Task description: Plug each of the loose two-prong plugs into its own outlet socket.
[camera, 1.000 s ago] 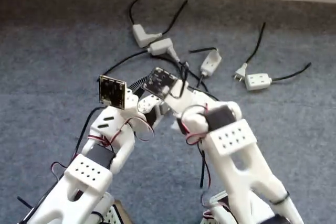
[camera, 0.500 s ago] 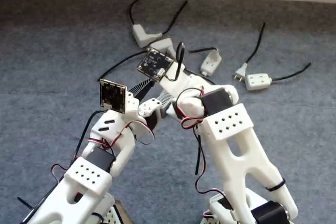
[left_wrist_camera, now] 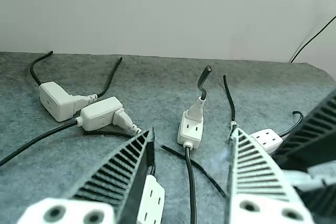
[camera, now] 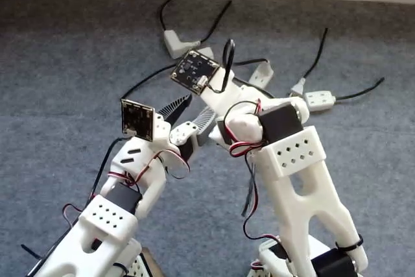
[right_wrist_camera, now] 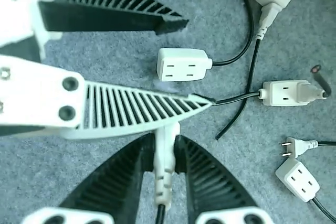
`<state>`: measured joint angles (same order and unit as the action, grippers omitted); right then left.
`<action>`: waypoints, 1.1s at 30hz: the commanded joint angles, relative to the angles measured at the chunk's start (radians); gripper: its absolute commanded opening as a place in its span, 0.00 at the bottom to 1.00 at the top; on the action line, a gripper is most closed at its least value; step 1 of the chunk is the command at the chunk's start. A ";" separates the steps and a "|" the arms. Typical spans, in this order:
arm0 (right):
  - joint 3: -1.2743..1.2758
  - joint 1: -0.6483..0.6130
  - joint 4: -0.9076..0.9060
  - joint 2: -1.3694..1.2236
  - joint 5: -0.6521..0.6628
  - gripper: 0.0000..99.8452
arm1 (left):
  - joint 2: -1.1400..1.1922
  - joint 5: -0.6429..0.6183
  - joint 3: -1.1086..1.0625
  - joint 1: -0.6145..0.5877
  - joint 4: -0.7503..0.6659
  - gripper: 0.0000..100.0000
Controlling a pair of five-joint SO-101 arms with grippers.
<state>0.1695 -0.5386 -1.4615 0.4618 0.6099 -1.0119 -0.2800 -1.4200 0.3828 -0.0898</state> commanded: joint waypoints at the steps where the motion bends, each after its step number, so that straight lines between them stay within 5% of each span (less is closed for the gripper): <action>1: -0.062 -0.010 -0.007 0.015 -0.002 0.04 | -0.007 0.011 0.002 0.016 -0.008 0.22; 14: -0.122 -0.031 0.001 0.005 -0.120 0.04 | -0.007 0.011 0.002 0.016 -0.006 0.22; 33: -0.108 0.266 -0.025 0.002 -0.305 0.04 | 0.131 0.005 0.068 -0.107 -0.005 0.22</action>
<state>0.0959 -0.3237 -1.4691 0.4618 0.3092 -0.9705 -0.2754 -1.4170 0.2938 -0.0882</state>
